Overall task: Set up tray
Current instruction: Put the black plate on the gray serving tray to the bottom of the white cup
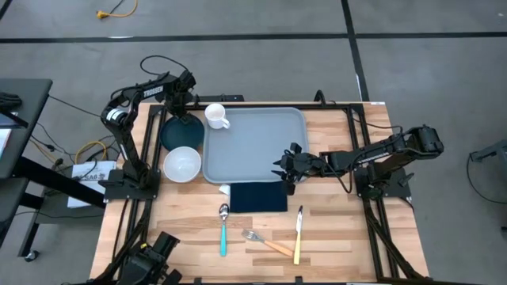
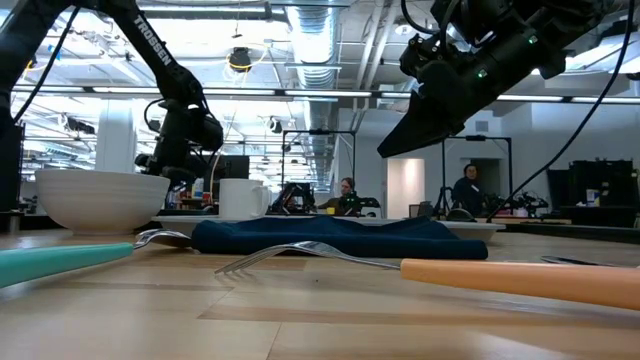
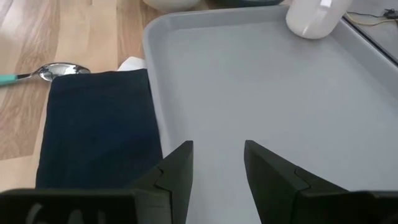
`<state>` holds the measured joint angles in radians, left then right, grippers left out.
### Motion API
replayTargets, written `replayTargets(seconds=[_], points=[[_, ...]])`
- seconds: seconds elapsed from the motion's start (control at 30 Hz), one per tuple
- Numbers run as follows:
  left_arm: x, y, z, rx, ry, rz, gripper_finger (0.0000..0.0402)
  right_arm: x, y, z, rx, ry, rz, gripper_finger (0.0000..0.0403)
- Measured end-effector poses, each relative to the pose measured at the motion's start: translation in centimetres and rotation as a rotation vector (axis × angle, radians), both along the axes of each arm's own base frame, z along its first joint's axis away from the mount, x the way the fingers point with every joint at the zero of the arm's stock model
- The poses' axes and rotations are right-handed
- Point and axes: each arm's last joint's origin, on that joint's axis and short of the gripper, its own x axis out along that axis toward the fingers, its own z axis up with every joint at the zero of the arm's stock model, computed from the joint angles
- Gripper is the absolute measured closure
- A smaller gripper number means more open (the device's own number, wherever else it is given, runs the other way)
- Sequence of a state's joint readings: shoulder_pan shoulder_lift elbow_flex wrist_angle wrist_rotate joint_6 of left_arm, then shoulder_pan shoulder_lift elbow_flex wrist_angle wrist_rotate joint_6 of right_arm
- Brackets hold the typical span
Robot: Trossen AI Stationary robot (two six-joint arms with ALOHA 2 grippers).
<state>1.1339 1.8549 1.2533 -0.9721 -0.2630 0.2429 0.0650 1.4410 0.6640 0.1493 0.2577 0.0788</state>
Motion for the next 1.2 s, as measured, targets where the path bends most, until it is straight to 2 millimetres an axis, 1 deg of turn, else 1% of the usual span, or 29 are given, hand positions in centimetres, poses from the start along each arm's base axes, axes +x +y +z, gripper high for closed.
replayTargets(seconds=[0.17, 0.33, 0.4, 0.77, 0.87, 1.13, 1.2], points=[[0.1, 0.3, -0.3, 0.021, 0.006, 0.013, 0.0313, 0.0, 0.0, 0.0, 0.006, 0.0, 0.008, 0.0269], [0.2, 0.6, -1.8, -0.006, 0.048, 0.024, 0.0313, 0.0, 0.1, 0.0, 0.015, 0.001, 0.02, 0.0269], [0.2, 0.6, -2.1, -0.008, 0.062, 0.033, 0.0313, 0.0, 0.1, 0.0, 0.015, 0.001, 0.02, 0.0269], [0.2, 0.7, -2.1, -0.002, 0.066, 0.037, 0.0315, 0.0, 0.1, -0.2, 0.014, 0.008, 0.02, 0.0269], [0.1, 0.6, -2.1, -0.005, 0.07, 0.037, 0.0326, 0.0, 0.1, -0.1, 0.014, 0.007, 0.021, 0.0269], [0.0, 0.6, -2.1, -0.009, 0.081, 0.032, 0.0389, 0.1, 0.1, -0.1, 0.014, 0.006, 0.02, 0.0269], [0.0, 0.6, -2.1, -0.01, 0.081, 0.031, 0.0395, 0.1, 0.1, -0.1, 0.014, 0.006, 0.02, 0.0269]])
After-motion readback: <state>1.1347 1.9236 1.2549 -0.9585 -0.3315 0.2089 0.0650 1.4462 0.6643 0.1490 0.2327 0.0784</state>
